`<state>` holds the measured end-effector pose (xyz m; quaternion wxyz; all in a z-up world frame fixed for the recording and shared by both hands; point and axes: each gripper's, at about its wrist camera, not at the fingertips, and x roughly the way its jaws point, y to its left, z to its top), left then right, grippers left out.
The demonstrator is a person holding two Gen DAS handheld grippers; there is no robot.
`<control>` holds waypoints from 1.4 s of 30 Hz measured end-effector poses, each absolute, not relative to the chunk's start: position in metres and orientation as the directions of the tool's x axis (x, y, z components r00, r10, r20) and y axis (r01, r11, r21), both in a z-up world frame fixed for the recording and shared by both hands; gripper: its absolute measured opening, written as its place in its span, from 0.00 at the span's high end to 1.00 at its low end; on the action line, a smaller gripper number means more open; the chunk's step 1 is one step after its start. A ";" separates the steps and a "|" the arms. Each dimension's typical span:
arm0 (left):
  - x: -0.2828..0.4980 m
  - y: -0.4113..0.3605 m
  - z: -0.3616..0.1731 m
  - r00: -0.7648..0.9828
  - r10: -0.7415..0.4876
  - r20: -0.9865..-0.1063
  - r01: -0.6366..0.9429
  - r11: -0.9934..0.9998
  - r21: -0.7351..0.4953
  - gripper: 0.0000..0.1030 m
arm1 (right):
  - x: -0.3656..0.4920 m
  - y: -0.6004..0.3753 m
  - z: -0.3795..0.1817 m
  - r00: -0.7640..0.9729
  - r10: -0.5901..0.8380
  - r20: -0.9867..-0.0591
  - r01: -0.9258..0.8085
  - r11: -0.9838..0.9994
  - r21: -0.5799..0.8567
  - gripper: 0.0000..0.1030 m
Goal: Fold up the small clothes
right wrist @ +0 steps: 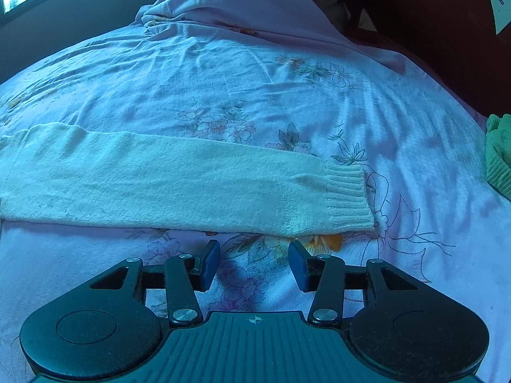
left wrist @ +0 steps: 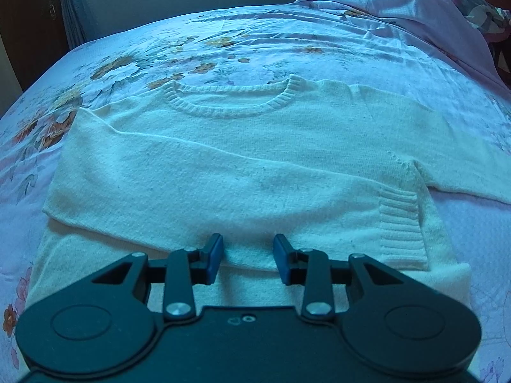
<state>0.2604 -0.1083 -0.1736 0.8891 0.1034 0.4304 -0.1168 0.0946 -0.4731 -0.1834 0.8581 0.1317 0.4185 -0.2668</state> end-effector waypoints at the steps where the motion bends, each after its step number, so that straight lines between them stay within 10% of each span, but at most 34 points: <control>1: 0.261 -0.108 -0.174 0.601 -0.120 -0.790 0.297 0.951 0.082 0.68 | 0.096 -0.475 -0.184 0.507 -0.350 -0.788 0.570 0.822 0.001 0.55; 28: 0.261 -0.108 -0.174 0.601 -0.122 -0.790 0.300 0.951 0.082 0.68 | 0.118 -0.492 -0.187 0.525 -0.355 -0.773 0.567 0.824 0.007 0.56; 42: 0.263 -0.105 -0.174 0.593 -0.148 -0.791 0.309 0.950 0.053 0.68 | 0.124 -0.490 -0.183 0.535 -0.345 -0.771 0.567 0.823 0.025 0.72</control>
